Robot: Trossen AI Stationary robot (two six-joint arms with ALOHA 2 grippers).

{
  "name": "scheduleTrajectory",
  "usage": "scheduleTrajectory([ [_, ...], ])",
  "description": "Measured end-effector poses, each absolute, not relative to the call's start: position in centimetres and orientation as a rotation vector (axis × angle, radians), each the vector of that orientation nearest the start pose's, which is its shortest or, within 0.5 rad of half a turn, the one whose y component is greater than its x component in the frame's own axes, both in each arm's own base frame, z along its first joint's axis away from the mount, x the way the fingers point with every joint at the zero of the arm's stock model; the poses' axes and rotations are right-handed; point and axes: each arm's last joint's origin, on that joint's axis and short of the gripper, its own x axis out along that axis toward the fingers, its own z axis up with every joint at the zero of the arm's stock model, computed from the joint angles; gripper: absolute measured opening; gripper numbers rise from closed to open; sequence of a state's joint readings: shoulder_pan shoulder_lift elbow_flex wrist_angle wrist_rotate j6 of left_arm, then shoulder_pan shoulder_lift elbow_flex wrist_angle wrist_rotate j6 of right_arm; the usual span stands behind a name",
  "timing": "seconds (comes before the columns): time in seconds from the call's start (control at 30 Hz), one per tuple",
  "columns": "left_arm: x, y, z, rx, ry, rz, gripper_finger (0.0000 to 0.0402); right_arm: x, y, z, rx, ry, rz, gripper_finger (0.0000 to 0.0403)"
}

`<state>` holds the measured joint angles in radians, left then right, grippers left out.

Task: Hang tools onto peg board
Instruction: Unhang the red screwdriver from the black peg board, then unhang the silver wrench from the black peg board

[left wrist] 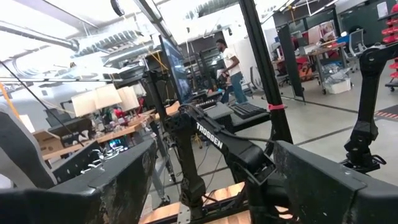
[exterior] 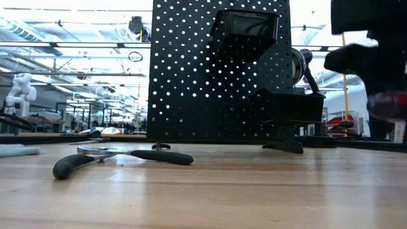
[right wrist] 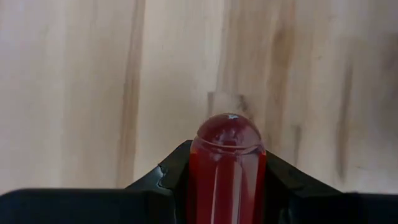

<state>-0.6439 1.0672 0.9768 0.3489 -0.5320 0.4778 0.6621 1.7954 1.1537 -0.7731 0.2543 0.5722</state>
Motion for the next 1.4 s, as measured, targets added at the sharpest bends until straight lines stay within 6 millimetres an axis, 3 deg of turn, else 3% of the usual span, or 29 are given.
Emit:
scheduleTrajectory([
  [0.27,19.4,-12.7,39.6,0.332,-0.236,-0.058,0.0334,25.1,18.2,13.7,-0.107,1.31,-0.001,0.0113],
  [0.5,19.4,-12.7,39.6,0.332,-0.236,-0.057,0.0334,24.8,18.0,13.1,-0.06,1.295,0.002,0.0115],
  [0.7,19.4,-12.7,39.6,0.333,-0.235,-0.057,0.0334,25.2,18.3,14.2,-0.06,1.285,0.016,0.0201],
  [0.93,19.4,-12.7,39.6,0.333,-0.235,-0.057,0.0334,25.7,18.8,16.3,-0.068,1.233,0.091,0.0256],
  [1.17,19.4,-12.7,39.6,0.333,-0.234,-0.057,0.0334,26.5,19.2,21.4,-0.141,1.071,0.119,0.0247],
  [1.4,19.4,-12.7,39.6,0.333,-0.234,-0.057,0.0334,26.7,18.6,27.8,-0.246,0.802,0.037,0.0242],
])
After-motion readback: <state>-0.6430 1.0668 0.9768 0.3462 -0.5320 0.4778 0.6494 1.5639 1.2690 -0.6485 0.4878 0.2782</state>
